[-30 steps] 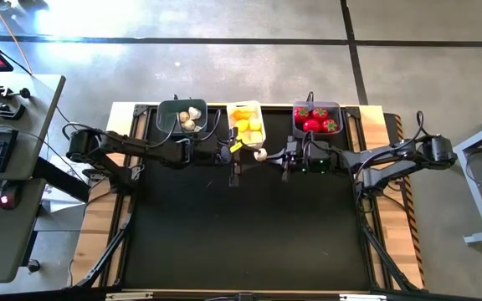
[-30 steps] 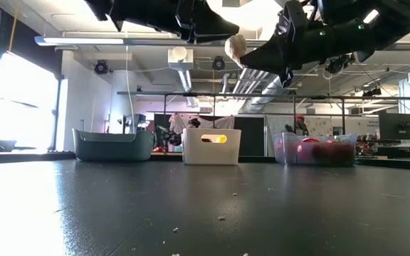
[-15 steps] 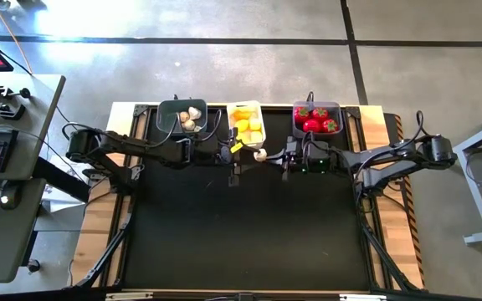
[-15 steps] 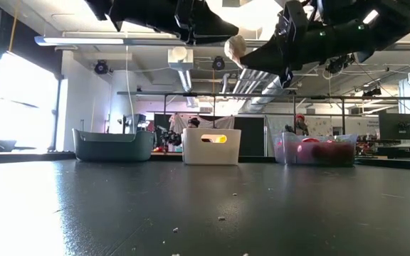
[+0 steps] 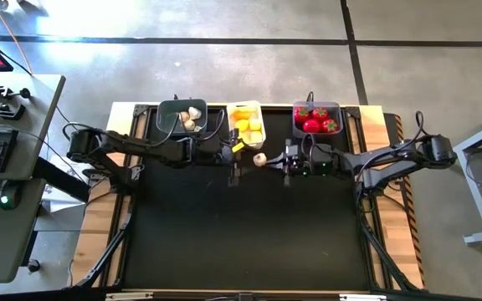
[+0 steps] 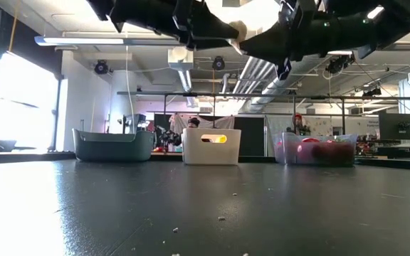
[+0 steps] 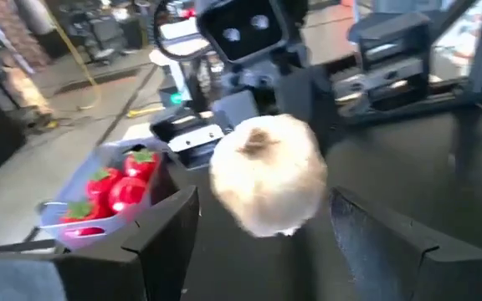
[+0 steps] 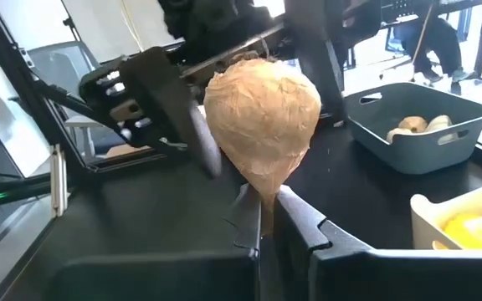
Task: Sort produce into baskets
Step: Put the white garlic into the blue bin
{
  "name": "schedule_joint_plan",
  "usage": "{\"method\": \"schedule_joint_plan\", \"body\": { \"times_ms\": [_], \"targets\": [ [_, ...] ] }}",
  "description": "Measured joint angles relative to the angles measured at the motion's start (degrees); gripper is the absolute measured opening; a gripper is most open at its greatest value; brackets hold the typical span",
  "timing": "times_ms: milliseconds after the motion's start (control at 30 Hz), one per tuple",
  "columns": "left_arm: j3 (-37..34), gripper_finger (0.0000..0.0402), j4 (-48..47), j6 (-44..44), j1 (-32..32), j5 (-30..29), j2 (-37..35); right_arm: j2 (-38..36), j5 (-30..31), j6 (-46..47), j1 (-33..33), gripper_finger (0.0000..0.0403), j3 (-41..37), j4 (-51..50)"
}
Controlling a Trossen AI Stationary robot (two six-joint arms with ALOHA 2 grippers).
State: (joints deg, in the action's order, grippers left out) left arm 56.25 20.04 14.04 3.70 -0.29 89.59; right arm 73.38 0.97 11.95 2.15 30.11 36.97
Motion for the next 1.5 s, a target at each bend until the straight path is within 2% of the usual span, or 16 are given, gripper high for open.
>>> {"method": "schedule_joint_plan", "body": {
  "times_ms": [233, 567, 700, 833, 1000, 1200, 1333, 1500],
  "targets": [
    [2.92, 0.0234, -1.28, 2.02, -0.76, 1.26, 2.19, 0.02, -0.19, -0.46, 0.08, 0.0002, -0.01, 0.02],
    [3.93, 0.0143, -1.35, 3.15, -0.67, 1.13, 3.3, 0.07, -0.17, -0.51, 0.07, 0.0002, -0.02, -0.71],
    [3.93, 0.012, -1.1, 3.19, -0.66, 1.12, 3.07, 0.04, 0.25, -0.51, 0.06, 0.0013, 0.0, -0.7],
    [3.93, 0.0117, -1.59, 3.12, -0.15, 0.97, 2.34, 0.04, 3.21, -2.06, -0.12, 0.0049, 0.07, -0.76],
    [3.98, 0.0115, -3.76, 1.26, 1.11, 1.07, 0.46, 0.08, 5.65, -3.51, -0.04, 0.0128, 0.04, -1.09],
    [4.02, 0.0114, -8.66, 1.08, 2.92, 1.03, -4.02, 0.09, 15.39, -4.51, 0.14, 0.0213, 0.02, -1.25],
    [3.39, 0.0114, -14.7, 0.88, 4.85, -0.95, -7.24, 0.09, 17.26, -4.51, 1.43, 0.024, 0.02, -1.25],
    [0.81, 0.0113, -23.36, -2.05, 9.18, -7.82, -10.86, 0.11, 17.23, -4.48, 3.13, 0.0244, -0.02, -3.16]
  ]
}}
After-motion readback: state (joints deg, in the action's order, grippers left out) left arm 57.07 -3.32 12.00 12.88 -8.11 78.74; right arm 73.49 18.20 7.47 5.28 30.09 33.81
